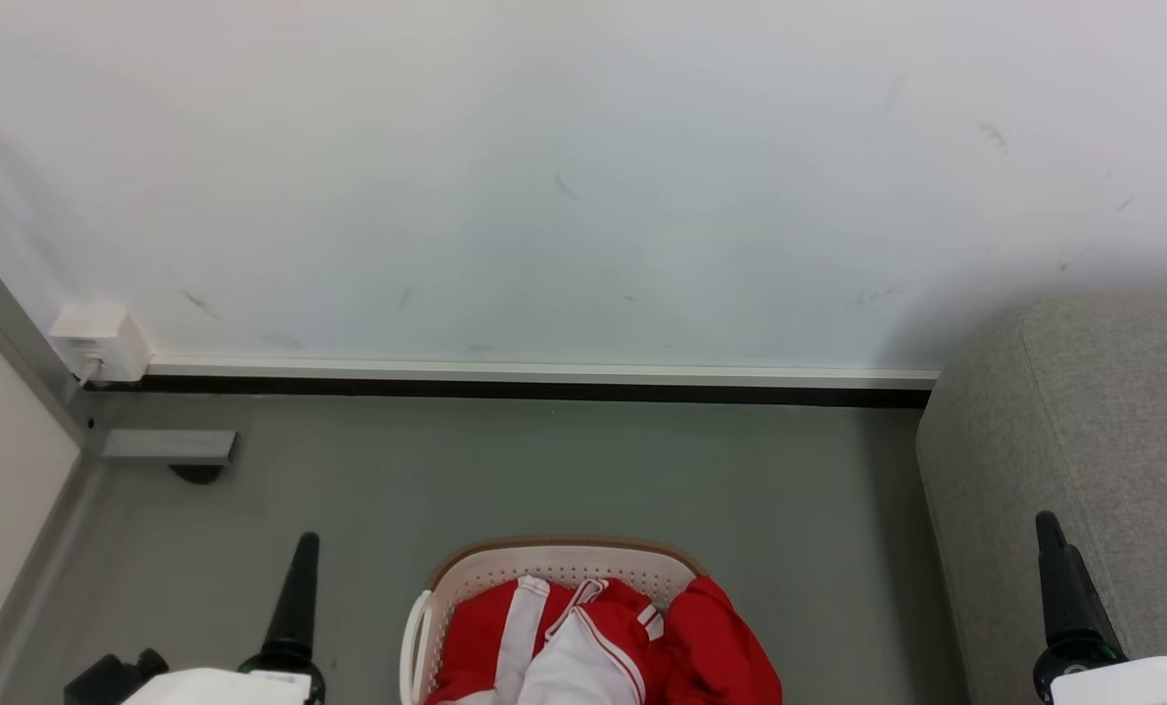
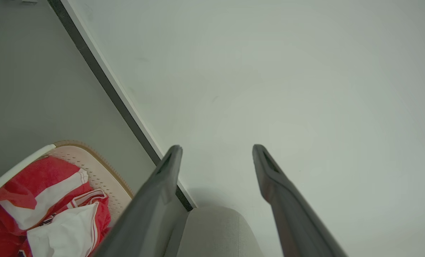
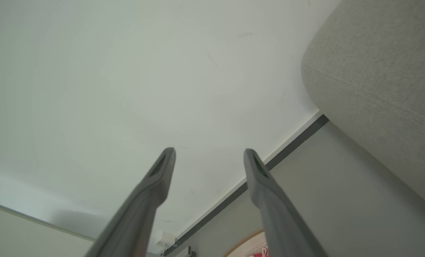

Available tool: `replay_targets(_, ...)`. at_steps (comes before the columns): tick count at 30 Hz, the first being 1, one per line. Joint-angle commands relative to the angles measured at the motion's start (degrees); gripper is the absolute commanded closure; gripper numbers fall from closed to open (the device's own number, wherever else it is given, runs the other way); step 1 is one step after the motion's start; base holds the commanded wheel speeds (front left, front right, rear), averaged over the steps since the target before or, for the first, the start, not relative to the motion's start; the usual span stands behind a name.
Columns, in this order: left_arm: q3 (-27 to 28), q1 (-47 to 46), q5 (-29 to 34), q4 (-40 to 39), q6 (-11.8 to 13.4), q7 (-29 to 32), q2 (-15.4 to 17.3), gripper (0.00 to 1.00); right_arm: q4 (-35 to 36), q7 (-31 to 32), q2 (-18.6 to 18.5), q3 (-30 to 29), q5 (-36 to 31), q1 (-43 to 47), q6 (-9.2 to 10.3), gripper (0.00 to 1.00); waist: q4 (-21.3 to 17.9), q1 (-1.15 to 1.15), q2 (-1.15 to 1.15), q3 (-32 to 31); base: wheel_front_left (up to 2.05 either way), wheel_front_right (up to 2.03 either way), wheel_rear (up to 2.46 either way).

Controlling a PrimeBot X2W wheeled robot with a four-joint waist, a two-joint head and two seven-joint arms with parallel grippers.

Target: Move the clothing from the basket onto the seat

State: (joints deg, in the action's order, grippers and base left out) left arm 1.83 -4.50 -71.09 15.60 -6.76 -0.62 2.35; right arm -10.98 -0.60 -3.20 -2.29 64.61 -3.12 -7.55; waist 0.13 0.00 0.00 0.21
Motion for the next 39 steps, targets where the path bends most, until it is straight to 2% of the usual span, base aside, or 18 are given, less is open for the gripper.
replay_targets(1, -0.3, -1.0, 3.9, -1.2, 0.3, -0.7, 0.4, 0.0, 1.4, -0.7, -0.9, 0.5, -3.6, -0.3, 0.03, 0.0, 0.0, 0.0, 0.0, 0.0, 0.0, 0.0, 0.0)
replay_targets(5, -0.7, -0.8, 8.1, -1.8, 0.9, -1.4, 0.4, 0.0, 1.6, -1.4, -1.4, 1.3, -7.6, -0.3, 0.03, 0.0, 0.0, 0.0, 0.0, 0.0, 0.0, 0.0, 0.0)
replay_targets(12, -2.1, -0.4, 20.5, -3.7, 2.4, -3.0, 0.6, 0.0, 1.3, -3.0, -2.6, 3.1, -17.2, -0.3, 0.04, 0.0, 0.0, 0.0, 0.0, -0.1, 0.0, 0.0, 0.0)
replay_targets(18, -3.6, 0.0, 28.0, -4.4, 4.0, -4.2, 1.5, 0.0, 0.5, -4.2, -3.3, 3.9, -23.6, -0.3, 0.04, 0.0, 0.0, 0.0, 0.0, -0.1, 0.0, 0.0, 0.0)
replay_targets(30, -7.2, 0.4, 37.1, -4.4, 7.8, -6.2, 4.3, 0.0, -1.0, -6.2, -3.7, 4.5, -33.7, -0.3, 0.05, 0.0, 0.0, 0.0, 0.0, -0.1, 0.0, 0.0, 0.0)
replay_targets(39, -9.0, 0.5, 41.9, -5.1, 9.4, -7.6, 5.8, 0.0, -1.5, -7.6, -3.2, 4.1, -38.4, -0.2, 0.06, 0.0, 0.1, 0.0, 0.0, -0.1, 0.0, 0.0, 0.0)
